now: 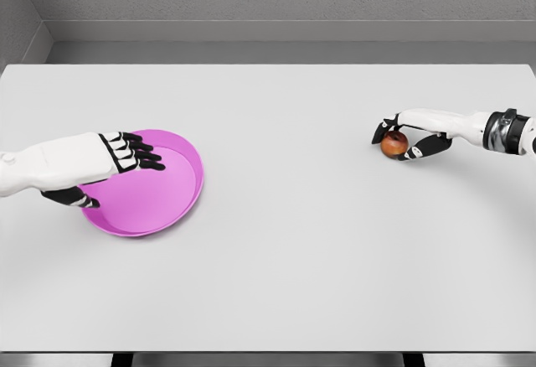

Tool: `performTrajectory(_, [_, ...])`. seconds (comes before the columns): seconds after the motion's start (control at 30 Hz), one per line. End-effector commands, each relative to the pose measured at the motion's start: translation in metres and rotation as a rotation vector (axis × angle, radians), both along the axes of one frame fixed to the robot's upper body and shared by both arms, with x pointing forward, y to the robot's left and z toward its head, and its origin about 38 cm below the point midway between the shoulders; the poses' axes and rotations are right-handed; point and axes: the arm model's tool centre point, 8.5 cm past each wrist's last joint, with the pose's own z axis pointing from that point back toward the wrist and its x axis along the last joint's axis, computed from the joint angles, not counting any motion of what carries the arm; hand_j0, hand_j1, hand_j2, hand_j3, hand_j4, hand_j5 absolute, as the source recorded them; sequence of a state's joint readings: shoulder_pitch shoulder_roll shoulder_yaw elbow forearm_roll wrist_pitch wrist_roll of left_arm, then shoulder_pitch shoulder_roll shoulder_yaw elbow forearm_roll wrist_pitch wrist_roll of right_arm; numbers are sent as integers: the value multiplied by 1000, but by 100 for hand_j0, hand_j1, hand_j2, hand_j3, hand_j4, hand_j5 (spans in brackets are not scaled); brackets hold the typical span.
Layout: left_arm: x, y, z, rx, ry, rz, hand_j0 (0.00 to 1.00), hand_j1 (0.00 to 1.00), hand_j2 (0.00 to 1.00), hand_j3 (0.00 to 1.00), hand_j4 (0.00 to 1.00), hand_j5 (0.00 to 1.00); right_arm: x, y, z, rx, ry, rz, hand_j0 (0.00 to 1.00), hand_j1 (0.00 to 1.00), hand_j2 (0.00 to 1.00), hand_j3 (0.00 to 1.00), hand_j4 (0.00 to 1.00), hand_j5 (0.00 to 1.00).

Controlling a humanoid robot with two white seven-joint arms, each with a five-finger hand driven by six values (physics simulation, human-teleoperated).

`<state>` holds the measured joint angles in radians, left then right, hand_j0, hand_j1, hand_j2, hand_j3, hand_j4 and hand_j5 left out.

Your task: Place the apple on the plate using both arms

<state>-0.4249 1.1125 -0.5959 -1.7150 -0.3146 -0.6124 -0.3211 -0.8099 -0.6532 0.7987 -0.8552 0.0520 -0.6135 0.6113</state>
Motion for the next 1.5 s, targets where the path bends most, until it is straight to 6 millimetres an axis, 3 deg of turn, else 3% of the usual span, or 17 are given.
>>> performTrajectory(0.0, [0, 0, 1, -5, 1, 3, 100, 100, 100, 100, 100, 100, 1, 0, 2, 9, -2, -6, 57, 57, 57, 57, 57, 57])
performTrajectory(0.43, [0, 0, 1, -5, 0, 3, 100, 100, 100, 100, 100, 100, 2, 8, 6, 29, -13, 10, 53, 53, 53, 53, 53, 53])
performTrajectory(0.53, [0, 0, 1, -5, 1, 2, 100, 100, 100, 100, 100, 100, 2, 34, 23, 47, -63, 90, 53, 53, 53, 53, 53, 53])
performTrajectory(0.63, [0, 0, 1, -5, 1, 2, 100, 100, 100, 100, 100, 100, -15, 89, 39, 58, -114, 273, 53, 53, 53, 53, 53, 53])
performTrajectory(0.7, [0, 0, 1, -5, 0, 3, 100, 100, 100, 100, 100, 100, -27, 113, 41, 57, -121, 356, 53, 53, 53, 53, 53, 53])
performTrajectory(0.87, [0, 0, 1, -5, 0, 3, 100, 100, 100, 100, 100, 100, -48, 147, 47, 64, -143, 484, 53, 53, 53, 53, 53, 53])
performTrajectory(1.23, [0, 0, 1, -5, 1, 2, 100, 100, 100, 100, 100, 100, -49, 157, 49, 76, -150, 503, 57, 57, 57, 57, 57, 57])
performTrajectory(1.33, [0, 0, 1, -5, 1, 2, 100, 100, 100, 100, 100, 100, -41, 147, 60, 87, -178, 466, 100, 100, 100, 100, 100, 100])
performTrajectory(1.4, [2, -2, 3, -9, -8, -2, 100, 100, 100, 100, 100, 100, -31, 125, 84, 104, -237, 403, 100, 100, 100, 100, 100, 100])
performTrajectory(1.47, [3, -14, -1, -25, 1, -29, 100, 100, 100, 100, 100, 100, -27, 115, 96, 116, -267, 373, 100, 100, 100, 100, 100, 100])
